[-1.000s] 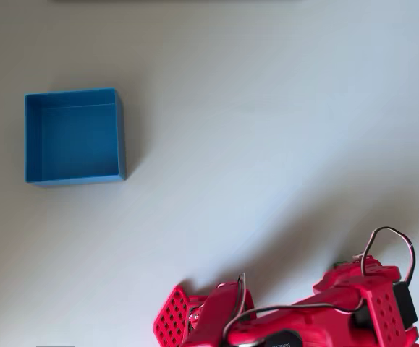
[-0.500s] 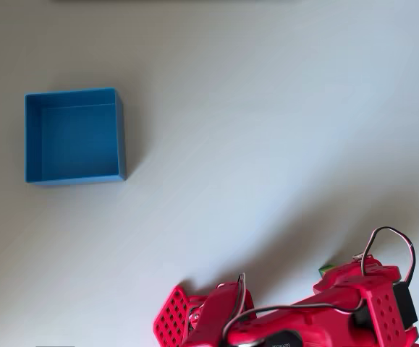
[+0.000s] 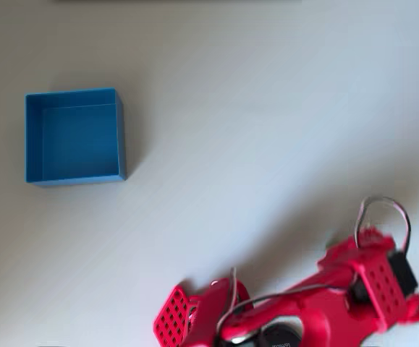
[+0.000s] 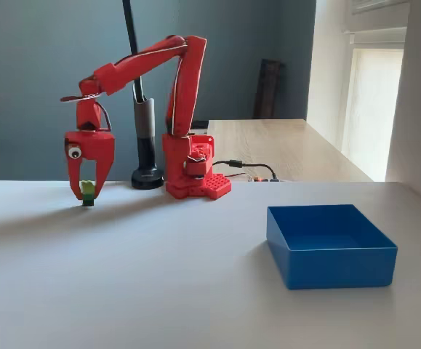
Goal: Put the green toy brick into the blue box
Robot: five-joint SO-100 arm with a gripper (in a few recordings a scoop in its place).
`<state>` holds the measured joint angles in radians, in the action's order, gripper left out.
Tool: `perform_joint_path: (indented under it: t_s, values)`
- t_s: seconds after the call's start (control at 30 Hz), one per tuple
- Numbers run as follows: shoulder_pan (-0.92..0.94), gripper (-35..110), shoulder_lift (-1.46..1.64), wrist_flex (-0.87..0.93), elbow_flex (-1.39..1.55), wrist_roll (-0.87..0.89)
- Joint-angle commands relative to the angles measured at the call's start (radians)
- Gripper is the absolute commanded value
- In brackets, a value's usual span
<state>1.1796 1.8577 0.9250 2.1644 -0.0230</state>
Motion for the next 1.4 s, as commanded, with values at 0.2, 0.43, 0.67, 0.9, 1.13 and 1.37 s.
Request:
perform_joint_path:
  t_s: [0.2,0.43,0.67,0.9,1.13,1.37]
  values:
    - [-0.426,0,0.017,-0.005,-0.181,-0.006]
    - [-0.781,0,0.017,-0.127,-0.156,-0.098]
    - [-1.124,0,0.015,-0.146,-0.201,-0.110]
    - [-1.416,0,0.012,-0.146,-0.295,-0.135]
    - [-1.624,0,0.012,-0.146,-0.373,-0.178]
    - [-1.746,0,0.011,-0.146,-0.331,-0.150]
